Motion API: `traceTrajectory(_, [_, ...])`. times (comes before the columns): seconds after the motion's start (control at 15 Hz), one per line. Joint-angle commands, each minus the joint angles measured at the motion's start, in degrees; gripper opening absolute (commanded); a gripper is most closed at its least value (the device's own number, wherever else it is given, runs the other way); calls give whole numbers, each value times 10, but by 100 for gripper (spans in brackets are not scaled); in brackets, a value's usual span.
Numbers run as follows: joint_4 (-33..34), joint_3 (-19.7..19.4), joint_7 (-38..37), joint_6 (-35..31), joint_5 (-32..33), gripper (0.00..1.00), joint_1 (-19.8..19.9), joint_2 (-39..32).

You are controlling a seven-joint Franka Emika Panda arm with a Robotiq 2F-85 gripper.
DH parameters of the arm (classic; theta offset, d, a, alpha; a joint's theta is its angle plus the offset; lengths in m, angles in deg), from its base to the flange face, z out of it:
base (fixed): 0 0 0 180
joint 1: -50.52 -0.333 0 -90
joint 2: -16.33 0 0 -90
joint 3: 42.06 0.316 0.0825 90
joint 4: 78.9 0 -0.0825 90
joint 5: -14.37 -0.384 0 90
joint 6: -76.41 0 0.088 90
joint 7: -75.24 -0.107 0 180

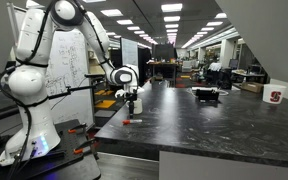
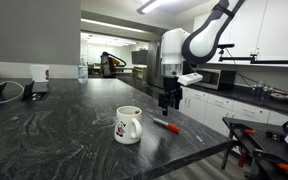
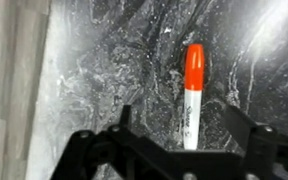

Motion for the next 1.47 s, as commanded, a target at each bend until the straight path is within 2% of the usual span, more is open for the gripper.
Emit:
traceTrajectory(0.0, [33, -15, 1, -5, -13, 100, -13, -36])
traceTrajectory(0.33, [73, -14, 9, -12, -34, 100, -12, -87])
traceTrajectory(0.53, [96, -17, 7, -26, -44, 90, -19, -112])
traceTrajectory(0.6, [104, -18, 6, -28, -47, 71, -22, -118])
traceTrajectory(0.87, [126, -21, 9, -32, -52, 40, -27, -133])
traceTrajectory(1.2, [122, -30, 14, -46, -49, 3, -29, -129])
traceTrajectory(1.27, [117, -31, 16, -50, -49, 0, -29, -123])
traceTrajectory(1.4, [111, -36, 12, -61, -46, 4, -34, -113])
